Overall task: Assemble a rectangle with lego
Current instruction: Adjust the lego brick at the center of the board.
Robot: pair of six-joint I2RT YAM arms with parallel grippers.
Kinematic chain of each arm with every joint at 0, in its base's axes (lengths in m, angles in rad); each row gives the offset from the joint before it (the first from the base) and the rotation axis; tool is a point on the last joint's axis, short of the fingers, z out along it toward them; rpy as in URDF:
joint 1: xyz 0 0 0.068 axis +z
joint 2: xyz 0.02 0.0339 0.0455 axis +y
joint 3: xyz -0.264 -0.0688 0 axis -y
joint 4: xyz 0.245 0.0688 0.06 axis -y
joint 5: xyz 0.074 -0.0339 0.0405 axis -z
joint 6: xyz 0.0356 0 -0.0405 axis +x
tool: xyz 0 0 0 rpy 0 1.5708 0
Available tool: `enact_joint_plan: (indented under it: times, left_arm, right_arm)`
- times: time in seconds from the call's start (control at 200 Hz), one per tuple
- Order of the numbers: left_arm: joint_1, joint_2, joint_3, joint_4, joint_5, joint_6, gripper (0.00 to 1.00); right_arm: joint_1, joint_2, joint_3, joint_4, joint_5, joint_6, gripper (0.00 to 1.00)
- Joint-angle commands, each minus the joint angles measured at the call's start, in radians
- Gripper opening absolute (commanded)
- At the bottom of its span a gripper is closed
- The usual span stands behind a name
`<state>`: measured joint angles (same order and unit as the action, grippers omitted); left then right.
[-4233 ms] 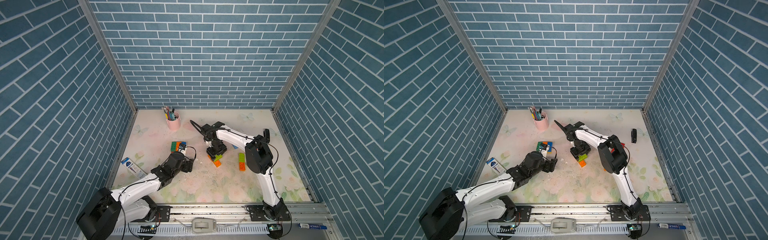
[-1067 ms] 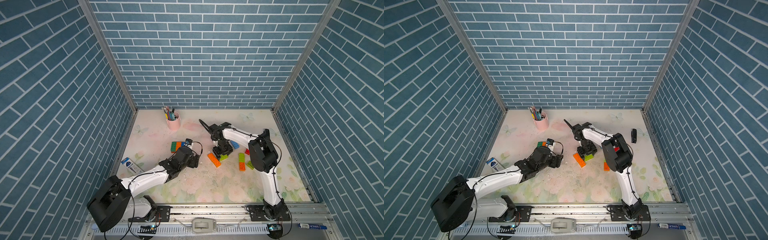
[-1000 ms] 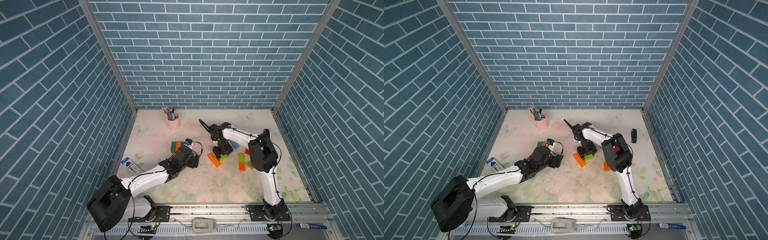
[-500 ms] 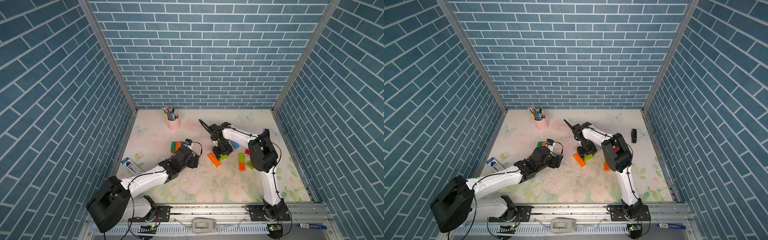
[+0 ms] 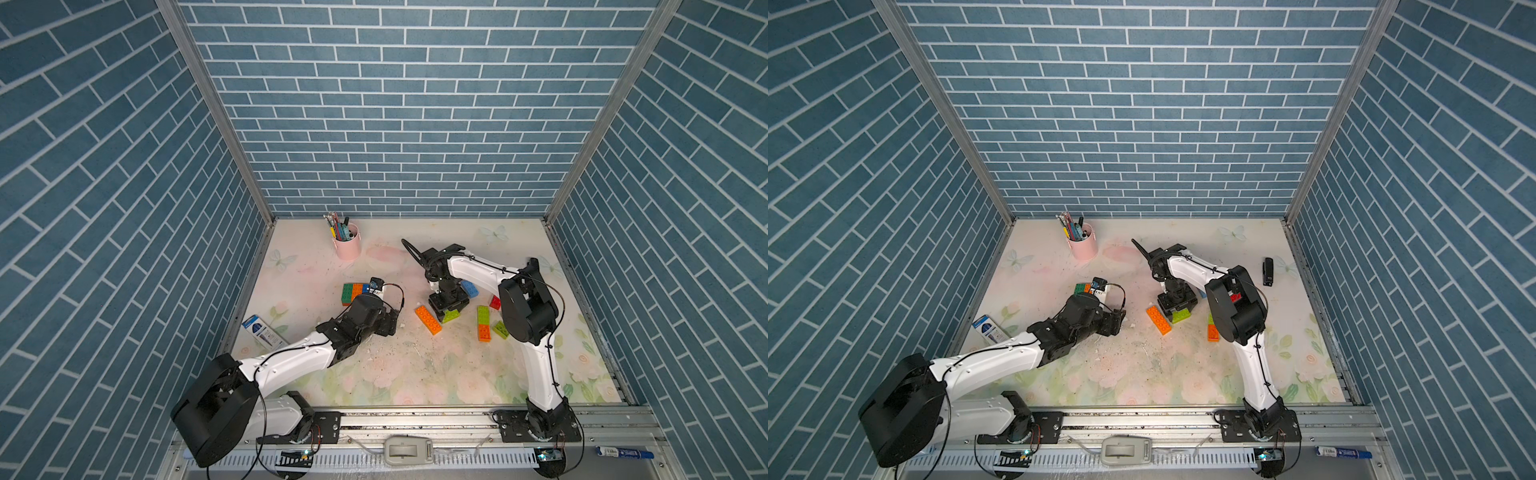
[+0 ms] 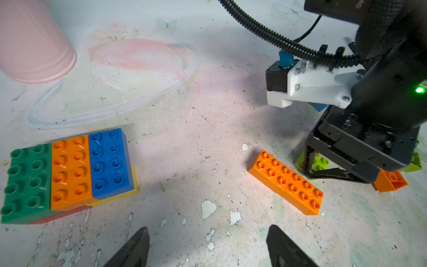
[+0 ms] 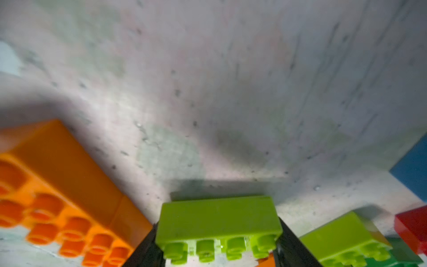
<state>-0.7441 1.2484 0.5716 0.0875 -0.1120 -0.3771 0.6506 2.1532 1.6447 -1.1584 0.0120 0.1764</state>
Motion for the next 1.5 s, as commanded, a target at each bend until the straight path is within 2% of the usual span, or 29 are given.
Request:
enact_joint_plan:
  times: [0.0,0.18,0.28,0.41,0.53,0.615,0.715,0.82,0.95,1.105,1.21,1.375,1.495]
  left_arm:
    - [-0.003,0.003,-0.003,0.01,-0.007,0.007,0.82]
    - [-0.003,-0.008,-0.003,0.005,-0.007,0.007,0.82]
    - [-0.003,-0.009,0.0,0.0,-0.009,0.015,0.82]
    - [-0.004,-0.001,0.005,0.007,-0.004,0.01,0.81]
    - [-0.003,0.005,0.006,0.012,0.001,0.009,0.82]
    - [-0.003,0.005,0.008,0.012,0.003,0.009,0.82]
    - [-0.004,0.003,0.007,0.008,0.002,0.012,0.81]
    - [-0.003,0.001,0.008,0.005,0.002,0.011,0.81]
    - [-0.003,-0.001,0.009,0.004,0.002,0.011,0.81]
    - [-0.003,0.003,0.01,0.006,0.003,0.012,0.82]
    - [-0.004,0.001,0.011,0.002,0.003,0.014,0.81]
    - [-0.003,0.002,0.014,-0.003,0.001,0.017,0.82]
    - [-0.003,0.002,0.015,-0.002,0.003,0.015,0.81]
  right_arm:
    - [-0.013,-0.025,-0.035,0.019,-0.011,-0.046,0.02]
    - [-0.028,-0.056,-0.075,0.074,-0.033,-0.027,0.32]
    - [-0.031,-0.076,-0.093,0.083,-0.026,-0.012,0.45]
    - [-0.034,-0.102,-0.114,0.101,-0.02,0.009,0.55]
    - [-0.042,-0.122,-0.146,0.128,-0.03,0.025,0.7]
    - [-0.046,-0.139,-0.168,0.155,-0.027,0.041,0.73]
    - [-0.054,-0.156,-0.185,0.182,-0.047,0.055,0.85]
    - [-0.054,-0.168,-0.189,0.195,-0.044,0.061,0.84]
    - [-0.057,-0.194,-0.211,0.218,-0.05,0.075,0.76]
    - [-0.057,-0.184,-0.212,0.209,-0.056,0.071,0.71]
    - [-0.057,-0.187,-0.21,0.201,-0.062,0.071,0.71]
    - [-0.057,-0.197,-0.223,0.189,-0.063,0.067,0.78]
    - [-0.057,-0.2,-0.237,0.193,-0.063,0.066,0.77]
